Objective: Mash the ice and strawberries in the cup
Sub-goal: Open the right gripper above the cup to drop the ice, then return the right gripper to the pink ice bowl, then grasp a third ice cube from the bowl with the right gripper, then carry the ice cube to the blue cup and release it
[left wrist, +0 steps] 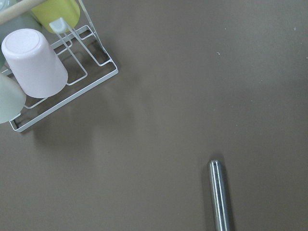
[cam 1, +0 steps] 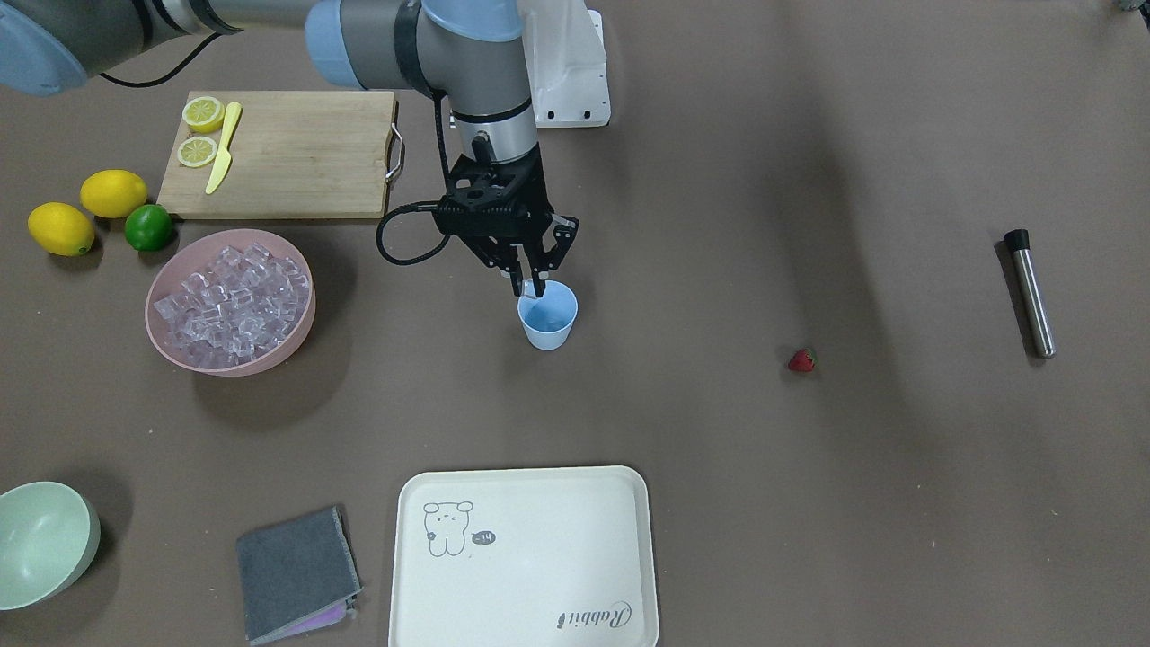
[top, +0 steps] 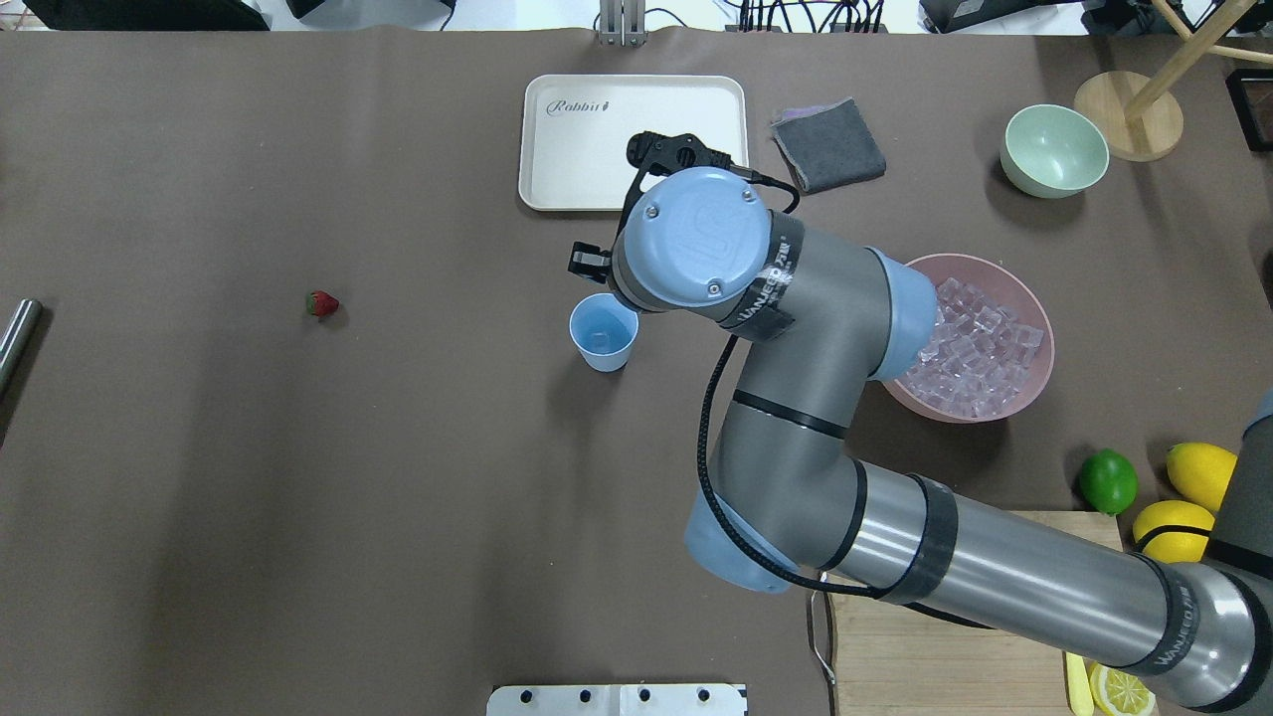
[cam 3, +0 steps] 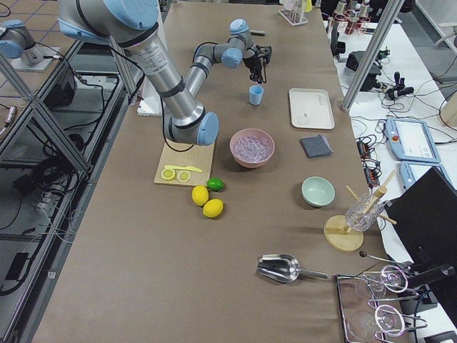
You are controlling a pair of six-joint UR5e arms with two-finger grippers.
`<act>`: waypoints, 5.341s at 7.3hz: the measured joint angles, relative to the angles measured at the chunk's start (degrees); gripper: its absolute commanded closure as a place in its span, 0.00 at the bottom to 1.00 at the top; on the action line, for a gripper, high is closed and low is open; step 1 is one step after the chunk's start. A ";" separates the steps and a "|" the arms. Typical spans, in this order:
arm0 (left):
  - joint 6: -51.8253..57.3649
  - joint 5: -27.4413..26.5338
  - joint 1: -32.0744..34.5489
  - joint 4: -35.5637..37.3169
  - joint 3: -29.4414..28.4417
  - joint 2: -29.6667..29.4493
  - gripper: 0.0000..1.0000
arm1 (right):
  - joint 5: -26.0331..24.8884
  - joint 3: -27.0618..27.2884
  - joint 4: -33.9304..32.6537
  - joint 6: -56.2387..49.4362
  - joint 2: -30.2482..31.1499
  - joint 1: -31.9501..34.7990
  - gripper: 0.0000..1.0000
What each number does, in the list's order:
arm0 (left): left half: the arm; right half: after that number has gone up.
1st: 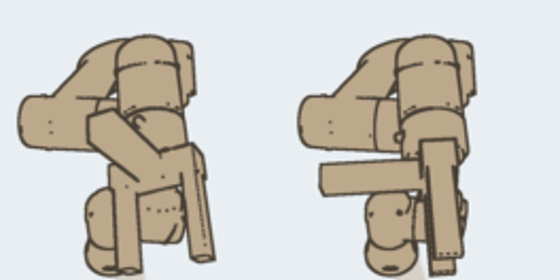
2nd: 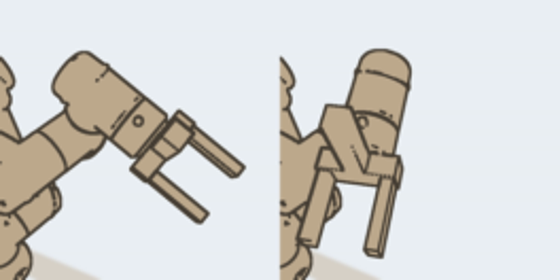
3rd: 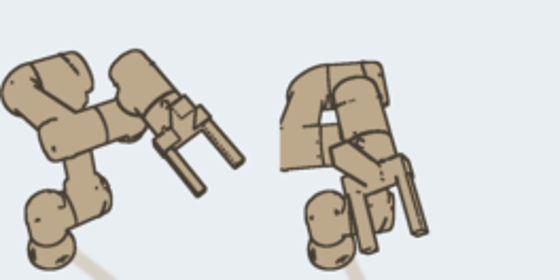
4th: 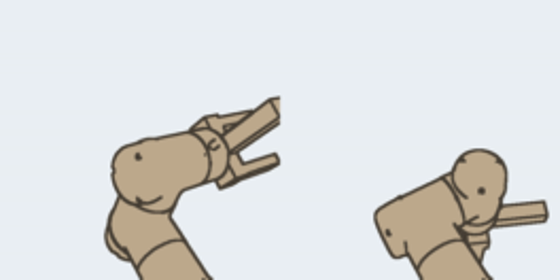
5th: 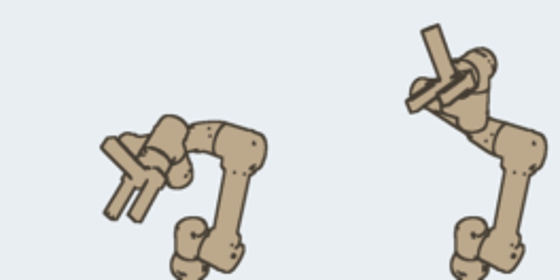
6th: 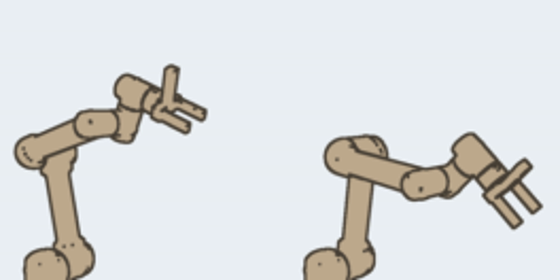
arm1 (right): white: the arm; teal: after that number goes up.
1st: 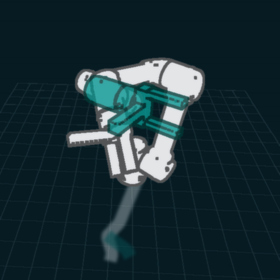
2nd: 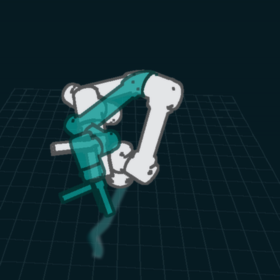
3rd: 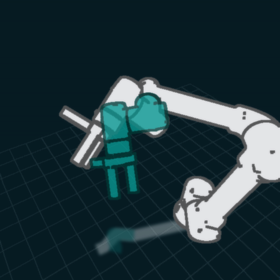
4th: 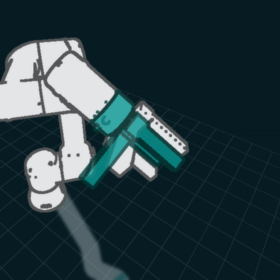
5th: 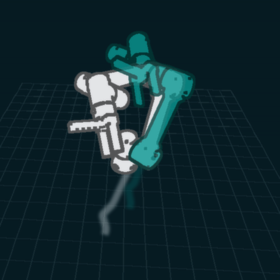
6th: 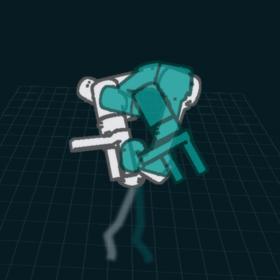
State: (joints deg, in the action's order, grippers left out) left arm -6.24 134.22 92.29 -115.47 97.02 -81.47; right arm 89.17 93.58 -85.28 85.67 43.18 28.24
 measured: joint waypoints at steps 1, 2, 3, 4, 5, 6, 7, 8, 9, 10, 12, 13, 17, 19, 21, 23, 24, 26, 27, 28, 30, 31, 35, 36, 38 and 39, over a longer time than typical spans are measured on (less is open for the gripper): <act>0.00 0.00 0.00 0.04 -0.07 0.00 0.01 | -1.28 -1.66 1.24 0.76 -0.42 -0.53 0.76; 0.00 -0.01 0.00 0.06 -0.12 0.01 0.01 | -1.84 -2.58 2.28 1.09 -0.54 -0.95 0.53; 0.00 -0.01 0.00 0.06 -0.14 0.05 0.01 | -2.05 -3.14 2.92 1.25 -0.45 -1.56 0.33; 0.03 -0.05 0.00 0.03 -0.33 0.10 0.01 | -2.17 -3.47 3.32 1.30 -0.04 -2.31 0.17; 0.15 -0.12 0.00 -0.09 -0.77 0.12 0.01 | -2.26 -3.34 3.51 1.37 0.50 -2.87 0.12; 0.27 -0.11 0.01 -0.22 -1.09 0.18 0.01 | -2.27 -2.57 3.49 1.37 0.91 -3.07 0.13; 0.32 -0.01 0.05 -0.31 -1.10 0.31 0.01 | -1.90 -0.77 2.90 0.99 1.86 -2.76 0.13; 0.34 0.04 0.07 -0.35 -1.15 0.44 0.01 | -0.38 2.19 1.60 -0.57 3.90 -1.63 0.16; 0.33 0.06 0.08 -0.36 -1.17 0.48 0.01 | 2.19 5.67 -0.04 -3.70 6.77 0.23 0.17; 0.26 0.07 0.07 -0.37 -1.10 0.49 0.01 | 5.06 9.23 -1.54 -7.98 10.24 2.64 0.18; 0.06 0.10 0.06 -0.37 -0.93 0.37 0.01 | 10.15 14.28 -2.45 -18.97 18.50 8.50 0.18; 0.02 0.13 0.07 -0.37 -0.90 0.31 0.01 | 11.46 15.71 -2.33 -25.92 22.43 10.91 0.23; -0.08 0.22 0.01 -0.20 -0.08 0.18 0.01 | 13.76 13.60 -2.46 -45.40 26.84 16.29 0.23; -0.09 0.23 0.00 -0.20 0.05 0.23 0.01 | 14.04 12.73 -2.24 -49.14 28.80 16.60 0.28; -0.11 0.19 0.00 -0.25 0.09 0.25 0.01 | 14.88 11.98 -2.29 -49.85 29.38 15.73 0.47; -0.17 0.17 0.00 -0.28 0.07 0.22 0.01 | 16.75 11.17 -2.25 -49.96 29.28 15.18 0.54; -0.17 0.16 0.00 -0.28 0.07 0.19 0.01 | 16.95 10.36 -2.20 -49.93 29.21 14.94 0.55; -0.14 0.16 0.00 -0.28 0.04 0.26 0.01 | 16.83 9.34 -2.18 -49.79 29.14 14.41 0.72; -0.14 0.16 0.00 -0.30 0.02 0.30 0.01 | 16.77 9.19 -2.18 -49.63 29.07 14.26 0.79; -0.11 0.16 0.00 -0.34 0.01 0.38 0.01 | 16.75 9.19 -2.18 -49.53 29.03 14.17 0.80; -0.09 0.16 0.00 -0.37 0.01 0.56 0.01 | 17.09 10.12 -2.19 -49.53 28.63 14.12 0.81; -0.09 0.16 0.00 -0.37 0.01 0.59 0.01 | 17.68 11.57 -2.34 -49.53 28.52 14.49 0.81; -0.09 0.16 0.00 -0.37 -0.04 0.66 0.01 | 20.46 15.49 -2.64 -38.04 24.34 14.25 0.82; -0.11 0.16 0.00 -0.33 -0.05 0.53 0.01 | 17.49 14.32 -2.72 -31.87 20.97 11.14 0.82; -0.15 0.18 0.00 -0.26 0.00 0.19 0.01 | 11.30 9.31 -2.61 -21.49 12.67 5.19 0.82; -0.12 0.20 0.00 -0.32 0.03 0.08 0.01 | 8.28 5.56 -2.68 -16.73 7.67 2.53 0.82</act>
State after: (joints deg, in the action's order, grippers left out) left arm -6.36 134.42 92.28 -115.79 97.05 -81.39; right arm 97.45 99.14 -87.95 68.95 50.85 30.77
